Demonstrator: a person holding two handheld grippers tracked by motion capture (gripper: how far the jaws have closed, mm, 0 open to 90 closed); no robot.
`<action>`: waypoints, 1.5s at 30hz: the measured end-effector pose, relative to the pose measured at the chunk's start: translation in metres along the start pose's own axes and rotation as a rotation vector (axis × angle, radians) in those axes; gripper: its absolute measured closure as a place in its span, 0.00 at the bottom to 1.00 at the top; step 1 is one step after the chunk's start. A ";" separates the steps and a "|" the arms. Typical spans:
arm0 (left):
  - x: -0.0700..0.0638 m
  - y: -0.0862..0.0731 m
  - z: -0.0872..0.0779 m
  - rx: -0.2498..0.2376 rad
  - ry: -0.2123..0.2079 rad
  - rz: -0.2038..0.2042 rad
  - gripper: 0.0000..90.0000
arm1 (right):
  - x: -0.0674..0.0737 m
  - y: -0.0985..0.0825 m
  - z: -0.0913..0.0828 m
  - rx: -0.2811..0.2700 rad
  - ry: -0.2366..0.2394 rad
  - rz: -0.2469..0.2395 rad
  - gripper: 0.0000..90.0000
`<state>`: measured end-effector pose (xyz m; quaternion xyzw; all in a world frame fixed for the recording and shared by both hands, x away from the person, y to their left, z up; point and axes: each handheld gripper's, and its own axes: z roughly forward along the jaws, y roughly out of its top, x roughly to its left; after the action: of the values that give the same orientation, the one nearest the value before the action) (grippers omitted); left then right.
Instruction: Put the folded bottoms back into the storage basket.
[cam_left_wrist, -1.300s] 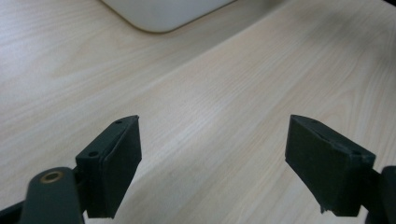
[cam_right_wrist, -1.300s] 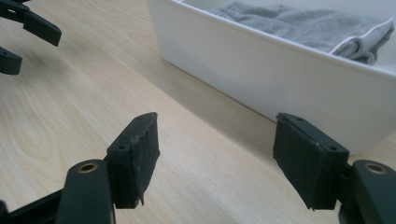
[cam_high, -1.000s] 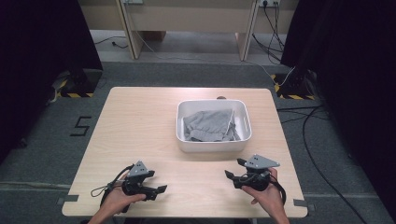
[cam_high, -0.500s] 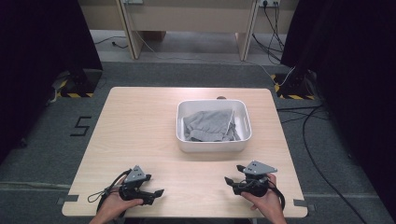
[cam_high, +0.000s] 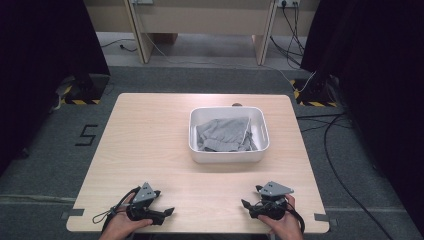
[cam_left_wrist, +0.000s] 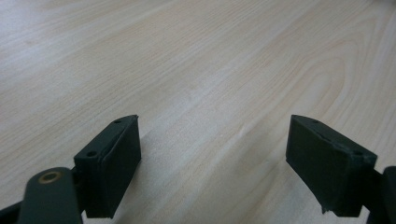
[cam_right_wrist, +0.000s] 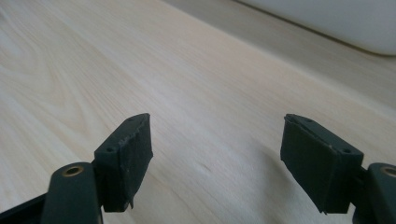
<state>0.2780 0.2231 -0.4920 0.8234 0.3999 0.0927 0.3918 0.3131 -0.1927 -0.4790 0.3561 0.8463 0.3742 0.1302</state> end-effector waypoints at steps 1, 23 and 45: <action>0.000 -0.001 0.000 -0.004 0.000 0.000 0.20 | 0.001 -0.002 0.000 0.010 -0.013 -0.003 0.29; -0.021 -0.015 -0.003 -0.025 0.054 0.070 0.15 | 0.011 -0.026 -0.004 -0.063 -0.061 0.012 0.24; -0.020 -0.016 -0.003 -0.027 0.043 0.079 0.14 | 0.012 -0.027 -0.004 -0.064 -0.059 0.017 0.24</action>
<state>0.2540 0.2162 -0.4977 0.8310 0.3741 0.1314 0.3902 0.2889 -0.1989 -0.4948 0.3696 0.8266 0.3916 0.1633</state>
